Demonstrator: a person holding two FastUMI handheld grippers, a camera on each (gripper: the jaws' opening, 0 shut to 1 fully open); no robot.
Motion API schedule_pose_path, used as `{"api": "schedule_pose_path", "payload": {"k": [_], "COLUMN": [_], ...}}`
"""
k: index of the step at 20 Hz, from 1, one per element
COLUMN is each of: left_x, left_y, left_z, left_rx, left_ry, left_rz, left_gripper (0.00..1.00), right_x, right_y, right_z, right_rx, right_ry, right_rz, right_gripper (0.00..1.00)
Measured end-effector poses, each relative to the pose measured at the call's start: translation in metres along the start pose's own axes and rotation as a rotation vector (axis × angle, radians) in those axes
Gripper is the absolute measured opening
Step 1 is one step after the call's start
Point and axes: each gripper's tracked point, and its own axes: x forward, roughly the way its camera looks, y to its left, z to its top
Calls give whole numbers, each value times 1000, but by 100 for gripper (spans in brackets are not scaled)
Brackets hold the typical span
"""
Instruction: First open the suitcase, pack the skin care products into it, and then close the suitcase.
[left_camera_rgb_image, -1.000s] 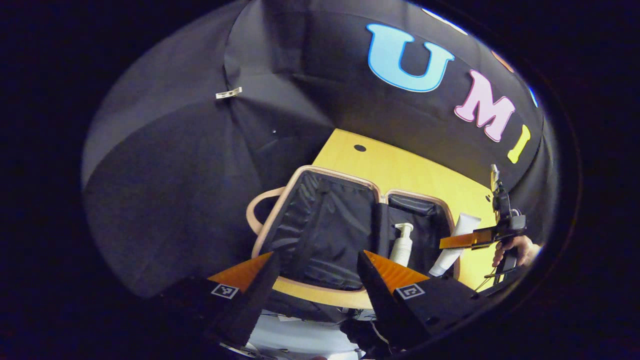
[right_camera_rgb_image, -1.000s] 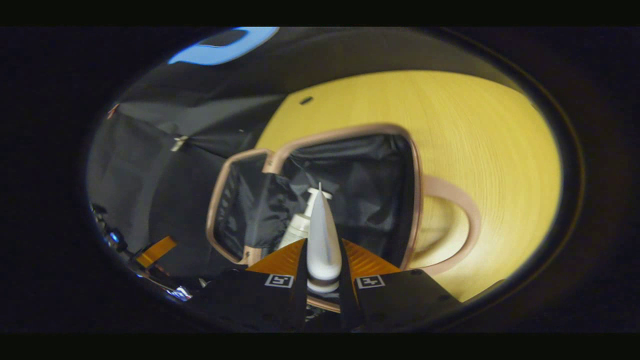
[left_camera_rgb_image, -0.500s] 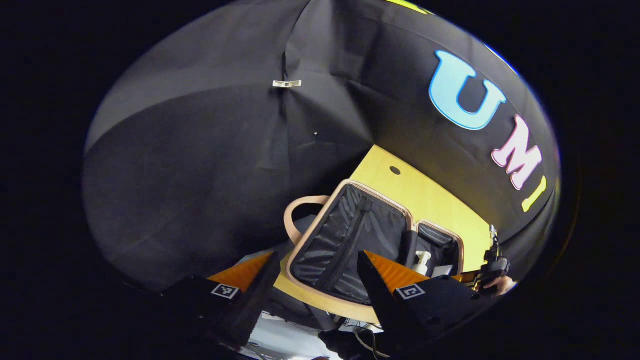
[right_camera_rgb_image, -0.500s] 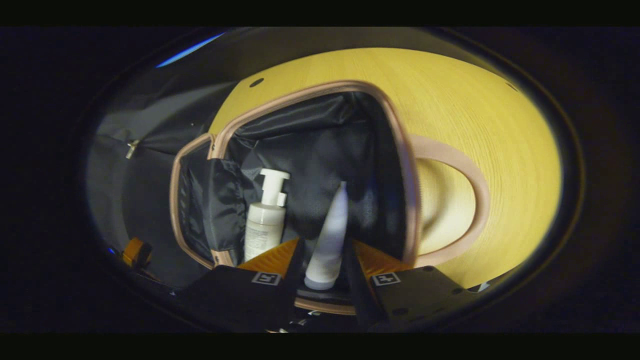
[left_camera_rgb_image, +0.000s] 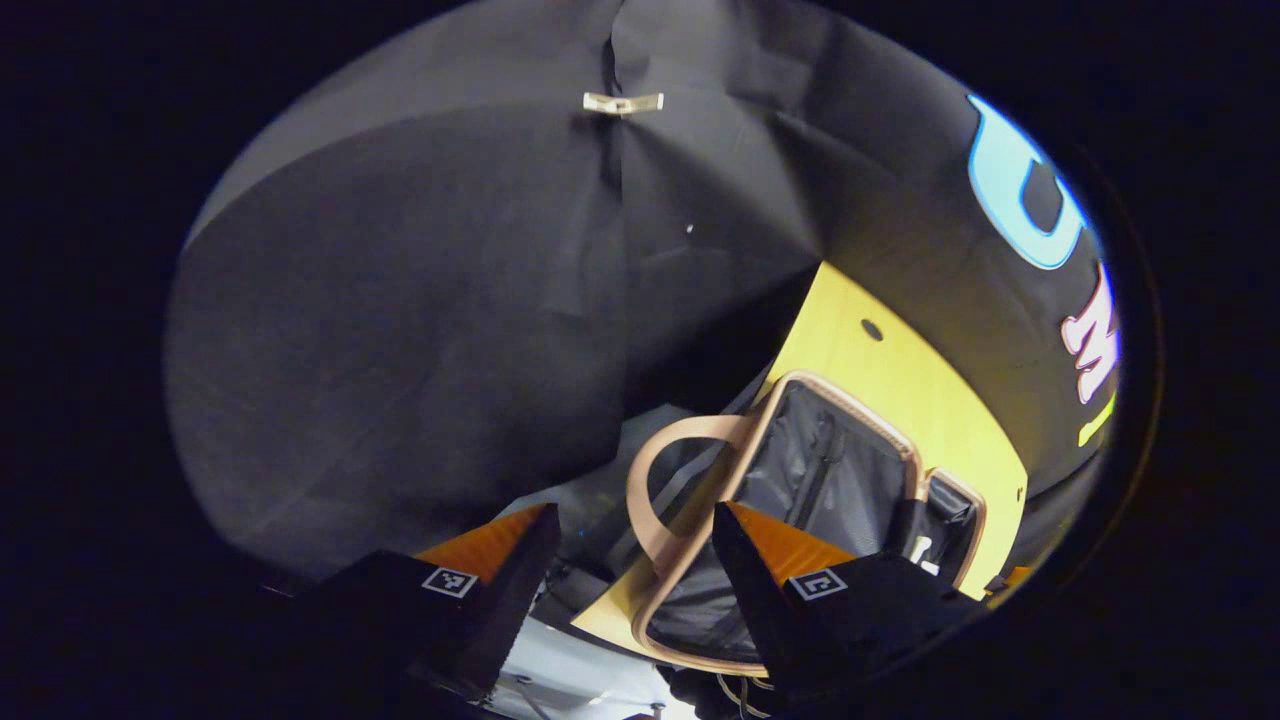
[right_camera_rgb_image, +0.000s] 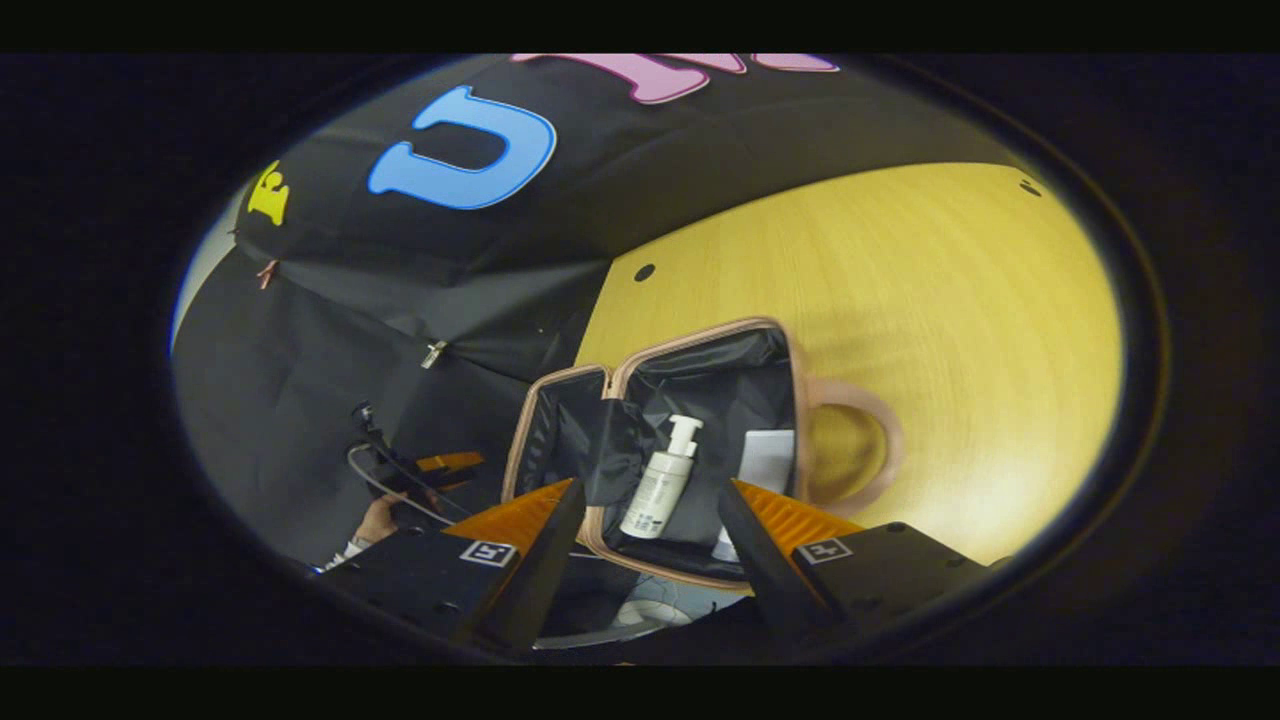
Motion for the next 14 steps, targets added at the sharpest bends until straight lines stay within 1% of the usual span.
{"api": "schedule_pose_path", "payload": {"k": [3,6,7,8,10,11,12,13,14], "left_x": [33,61,68,76,88,93,95,100,97], "left_y": [3,13,18,19,18,15,11,3,-3], "left_z": [-6,-20,-22,-23,-30,-33,-36,-40,-35], "left_rx": [18,47,58,58,35,12,-18,-58,-91], "left_ry": [84,183,198,208,232,246,260,262,250], "left_rz": [34,98,127,141,125,95,70,22,7], "left_gripper": [97,97,96,98,96,88,84,69,46], "right_x": [-12,-20,-22,-23,-26,-27,-27,-27,-26], "right_y": [-24,-35,-38,-40,-41,-41,-41,-40,-38], "right_z": [1,-1,-2,-1,-2,-3,-4,-5,-6], "right_rx": [43,90,97,98,89,89,93,97,99], "right_ry": [-34,-33,-32,-35,-36,-39,-40,-40,-41], "right_rz": [-52,-74,-81,-87,-92,-93,-94,-93,-90], "right_gripper": [86,86,86,85,85,86,85,85,85]}}
